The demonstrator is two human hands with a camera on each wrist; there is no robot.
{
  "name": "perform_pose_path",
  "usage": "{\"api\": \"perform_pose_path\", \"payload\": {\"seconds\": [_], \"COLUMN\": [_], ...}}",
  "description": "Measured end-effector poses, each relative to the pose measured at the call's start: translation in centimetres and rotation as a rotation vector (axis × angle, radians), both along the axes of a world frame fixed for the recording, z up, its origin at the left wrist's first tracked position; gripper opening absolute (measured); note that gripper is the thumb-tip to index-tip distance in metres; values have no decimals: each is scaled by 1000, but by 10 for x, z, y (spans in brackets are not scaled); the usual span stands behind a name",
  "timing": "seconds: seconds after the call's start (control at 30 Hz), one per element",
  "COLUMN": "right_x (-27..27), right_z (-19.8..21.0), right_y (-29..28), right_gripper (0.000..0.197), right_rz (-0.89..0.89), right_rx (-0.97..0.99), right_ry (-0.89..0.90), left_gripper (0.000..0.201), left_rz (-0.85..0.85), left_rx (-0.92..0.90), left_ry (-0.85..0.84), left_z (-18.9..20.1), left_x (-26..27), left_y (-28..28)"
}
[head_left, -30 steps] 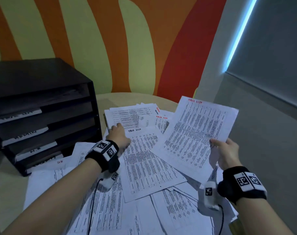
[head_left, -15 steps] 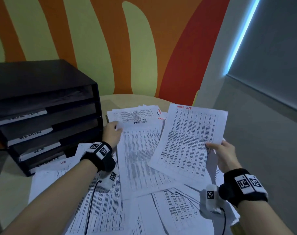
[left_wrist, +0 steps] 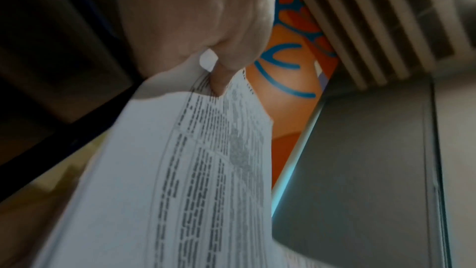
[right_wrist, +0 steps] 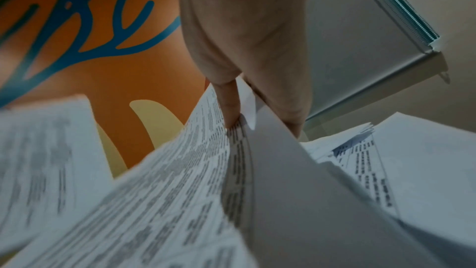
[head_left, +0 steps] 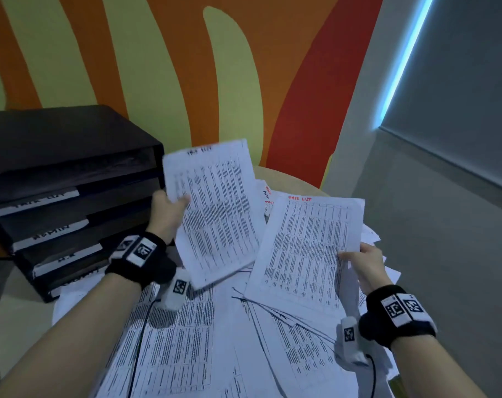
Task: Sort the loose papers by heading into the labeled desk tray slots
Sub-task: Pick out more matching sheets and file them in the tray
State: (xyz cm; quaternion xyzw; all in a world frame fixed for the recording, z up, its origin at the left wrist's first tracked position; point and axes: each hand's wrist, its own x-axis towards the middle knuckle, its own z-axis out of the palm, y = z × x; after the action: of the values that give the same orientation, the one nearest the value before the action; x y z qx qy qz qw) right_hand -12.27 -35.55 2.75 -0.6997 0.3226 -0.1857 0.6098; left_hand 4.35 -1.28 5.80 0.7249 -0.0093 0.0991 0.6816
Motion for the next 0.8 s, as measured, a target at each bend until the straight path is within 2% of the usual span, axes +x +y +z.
{"api": "perform_pose_path", "payload": {"seconds": [0.1,0.2,0.3,0.4,0.47,0.5,0.53,0.6,0.63,0.67,0.73,0.8], "right_x": [-2,1,7,12,12,13,14,16,18,16,7,5], "right_z": [1,4,10,19,26,30,33,31,28,26,33,32], "right_y": [-2,-1,7,19,26,30,33,32,30,29,39,38], "right_gripper": [23,20,15,18,16,15,24,66,82,90,84,66], "right_rz": [-38,-69,-18,94,170,191,190,194,229,256,310,360], "right_rx": [-36,-49,-48,22,59,61,54,110,189,231,247,162], "right_ry": [17,32,18,-24,-55,-52,-31,1,-4,-23,-35,-29], "left_gripper": [28,23,24,15,4,10,12,11,20,30,36,30], "left_rz": [-6,-21,-97,-246,-271,-276,-298,-342,-348,-338,-335,-373], "left_rx": [-195,-273,-169,20,117,134,140,100,58,17,-16,-46], "left_ry": [-137,-226,-193,-47,67,105,131,175,204,232,237,231], "left_z": [39,62,61,35,19,11,4,-7,-10,-15,-17,-18], "left_x": [-3,-8,-6,-10,-15,-18,-18,-22,-24,-24,-26,-28], "left_y": [19,22,9,-21,-43,-52,-60,-75,-81,-87,-97,-108]}}
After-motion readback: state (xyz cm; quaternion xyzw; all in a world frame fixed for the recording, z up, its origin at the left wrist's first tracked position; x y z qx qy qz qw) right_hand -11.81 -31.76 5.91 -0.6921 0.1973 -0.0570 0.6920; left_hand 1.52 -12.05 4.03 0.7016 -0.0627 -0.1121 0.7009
